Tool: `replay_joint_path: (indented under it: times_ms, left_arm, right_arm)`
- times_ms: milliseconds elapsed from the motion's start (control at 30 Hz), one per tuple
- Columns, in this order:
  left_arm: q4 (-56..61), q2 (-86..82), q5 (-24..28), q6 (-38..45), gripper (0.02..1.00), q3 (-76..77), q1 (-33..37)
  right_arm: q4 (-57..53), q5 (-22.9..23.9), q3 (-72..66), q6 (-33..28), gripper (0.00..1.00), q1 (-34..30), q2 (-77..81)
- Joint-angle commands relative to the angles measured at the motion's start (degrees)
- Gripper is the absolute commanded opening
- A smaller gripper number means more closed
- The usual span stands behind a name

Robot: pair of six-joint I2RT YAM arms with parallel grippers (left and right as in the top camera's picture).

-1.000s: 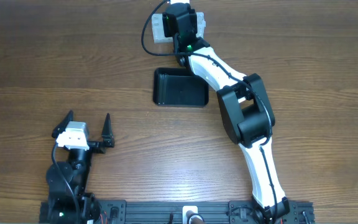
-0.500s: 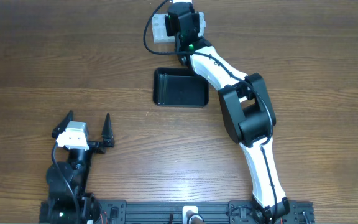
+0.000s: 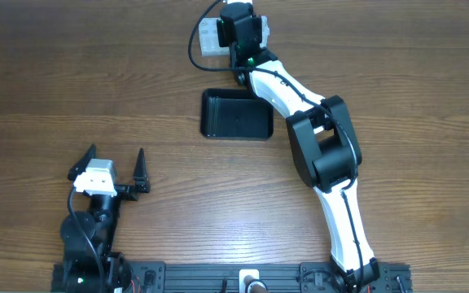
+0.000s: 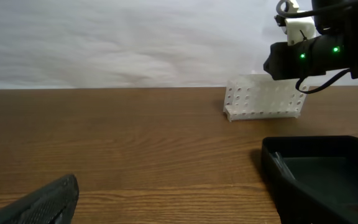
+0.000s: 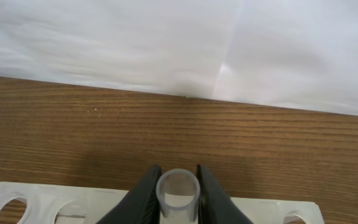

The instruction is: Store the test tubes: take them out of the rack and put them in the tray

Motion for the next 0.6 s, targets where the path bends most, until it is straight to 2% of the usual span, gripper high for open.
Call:
replay_joint_path:
  times_ms: [33, 300, 600]
  left_arm:
    - [-0.13, -0.24, 0.39, 0.63, 1.0, -0.28, 0.39]
    - [-0.13, -0.24, 0.39, 0.63, 0.998, -0.28, 0.39]
    - [-0.13, -0.24, 0.39, 0.63, 0.998, -0.28, 0.39]
  right_arm:
    - [0.15, 1.2, 1.51, -0.11, 0.112, -0.44, 0.57]
    - [0.11, 3.72, 1.57, -0.31, 0.082, -0.42, -0.9]
    - [-0.22, 4.61, 1.57, -3.61, 0.077, 0.33, -12.28]
